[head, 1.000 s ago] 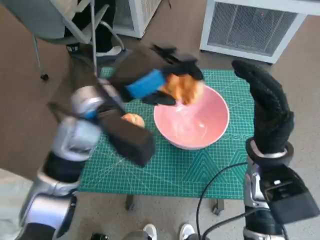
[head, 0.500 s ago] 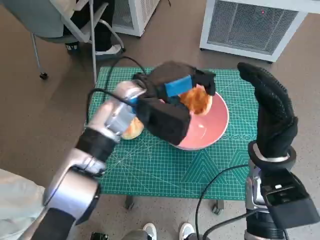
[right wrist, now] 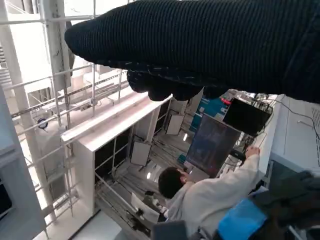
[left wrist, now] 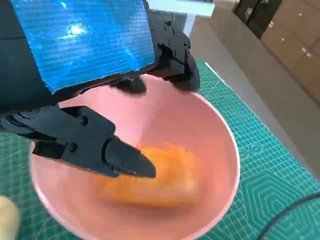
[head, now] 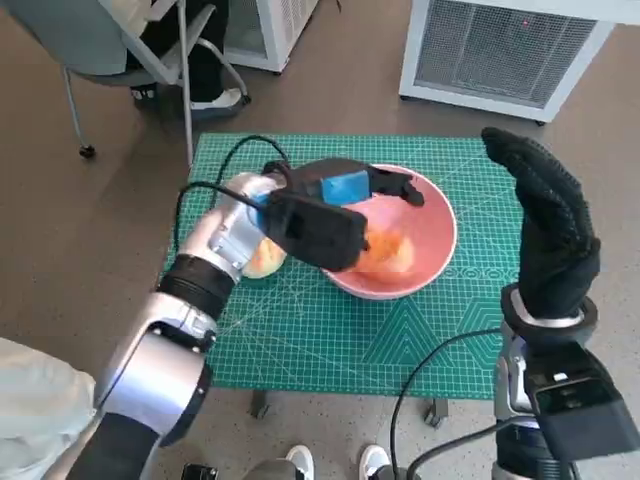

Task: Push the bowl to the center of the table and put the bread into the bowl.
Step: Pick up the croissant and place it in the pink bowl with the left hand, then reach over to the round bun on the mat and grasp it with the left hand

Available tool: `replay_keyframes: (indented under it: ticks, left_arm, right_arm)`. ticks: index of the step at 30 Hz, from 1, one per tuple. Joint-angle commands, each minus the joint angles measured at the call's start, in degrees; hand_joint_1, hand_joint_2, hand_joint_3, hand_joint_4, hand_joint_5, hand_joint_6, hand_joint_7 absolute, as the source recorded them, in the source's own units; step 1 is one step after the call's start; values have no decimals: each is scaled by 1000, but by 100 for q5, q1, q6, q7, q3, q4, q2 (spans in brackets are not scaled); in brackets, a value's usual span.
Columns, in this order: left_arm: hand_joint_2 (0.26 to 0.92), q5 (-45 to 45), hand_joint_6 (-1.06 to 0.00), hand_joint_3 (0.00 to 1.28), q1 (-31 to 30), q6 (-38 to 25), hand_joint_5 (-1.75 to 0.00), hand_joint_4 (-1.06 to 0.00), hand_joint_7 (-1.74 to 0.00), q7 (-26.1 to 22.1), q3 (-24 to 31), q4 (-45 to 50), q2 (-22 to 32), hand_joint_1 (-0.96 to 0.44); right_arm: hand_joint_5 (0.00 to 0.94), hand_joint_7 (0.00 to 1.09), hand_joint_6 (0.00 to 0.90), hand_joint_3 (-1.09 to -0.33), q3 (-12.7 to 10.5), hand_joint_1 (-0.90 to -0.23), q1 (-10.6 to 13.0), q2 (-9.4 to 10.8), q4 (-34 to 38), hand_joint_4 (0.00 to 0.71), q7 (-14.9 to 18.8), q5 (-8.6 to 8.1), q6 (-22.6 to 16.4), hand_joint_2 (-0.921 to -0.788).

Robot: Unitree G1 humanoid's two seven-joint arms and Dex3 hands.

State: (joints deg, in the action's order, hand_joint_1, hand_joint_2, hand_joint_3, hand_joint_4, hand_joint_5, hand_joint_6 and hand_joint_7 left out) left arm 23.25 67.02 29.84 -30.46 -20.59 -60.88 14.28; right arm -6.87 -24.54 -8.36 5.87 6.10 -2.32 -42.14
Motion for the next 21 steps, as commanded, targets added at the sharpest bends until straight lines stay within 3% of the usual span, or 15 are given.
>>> replay_keyframes:
  ticks: [1,9,21]
  left_arm:
    - [888,21,-249,5,-239,422,-5,-123,-42,486,199,384,545,-227]
    - [881,-122,-274,0,-563,681,-18,-161,-41,693,494,721,1202,-240]
    - [885,-123,-324,2,-1036,208,-19,-200,-51,550,675,1149,1815,-220]
  right_arm:
    - [8,704,106,-519,-35,-417,126,-1,2,421,-58,-2,-1,-921]
    - [7,698,111,-518,-36,-419,126,1,8,422,-57,-22,-24,-921]
    - [6,692,118,-518,-18,-407,77,-9,55,423,-3,-125,-54,-921]
